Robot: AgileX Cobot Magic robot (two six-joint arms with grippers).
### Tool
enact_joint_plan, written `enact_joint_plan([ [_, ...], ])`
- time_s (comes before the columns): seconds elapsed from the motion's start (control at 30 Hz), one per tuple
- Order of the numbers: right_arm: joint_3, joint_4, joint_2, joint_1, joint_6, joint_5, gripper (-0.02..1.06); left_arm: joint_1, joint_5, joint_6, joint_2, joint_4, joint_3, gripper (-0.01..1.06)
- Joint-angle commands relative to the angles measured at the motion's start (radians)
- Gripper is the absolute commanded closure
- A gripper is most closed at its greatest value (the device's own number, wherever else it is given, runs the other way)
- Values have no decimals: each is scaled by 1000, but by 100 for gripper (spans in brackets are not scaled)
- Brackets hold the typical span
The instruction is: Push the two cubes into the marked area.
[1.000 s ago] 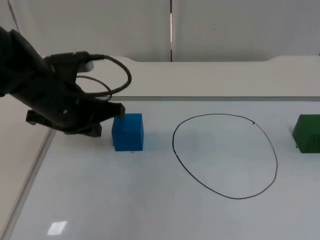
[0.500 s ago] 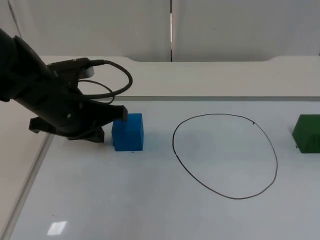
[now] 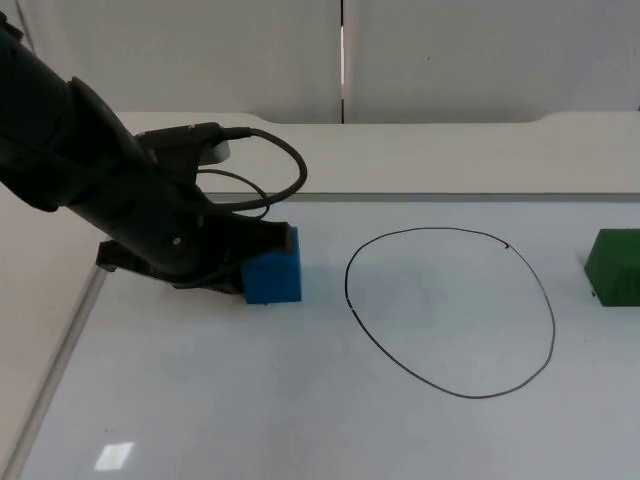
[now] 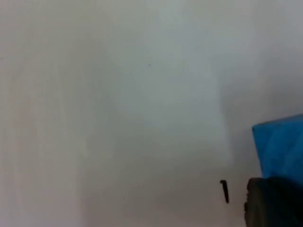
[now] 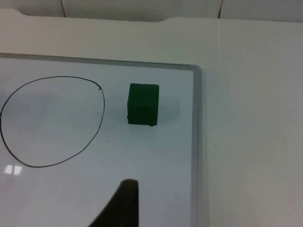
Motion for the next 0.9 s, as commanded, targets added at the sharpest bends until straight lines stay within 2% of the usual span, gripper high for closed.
enact_joint_plan([
  [0.0, 7, 3, -2, -6, -8, -8, -1, -13, -15, -11, -2, -32, -4, 105],
  [0.4, 7, 3, -2, -6, -8, -8, -1, -23, -31, -9, -2, -43, -4, 105],
  [0.6, 7, 3, -2, -6, -8, -8, -1, -64, -89, -9, -2, -42, -4, 105],
  [0.87, 7, 3, -2, -6, -8, -8, -1, -64, -95, -9, -2, -42, -7, 105],
])
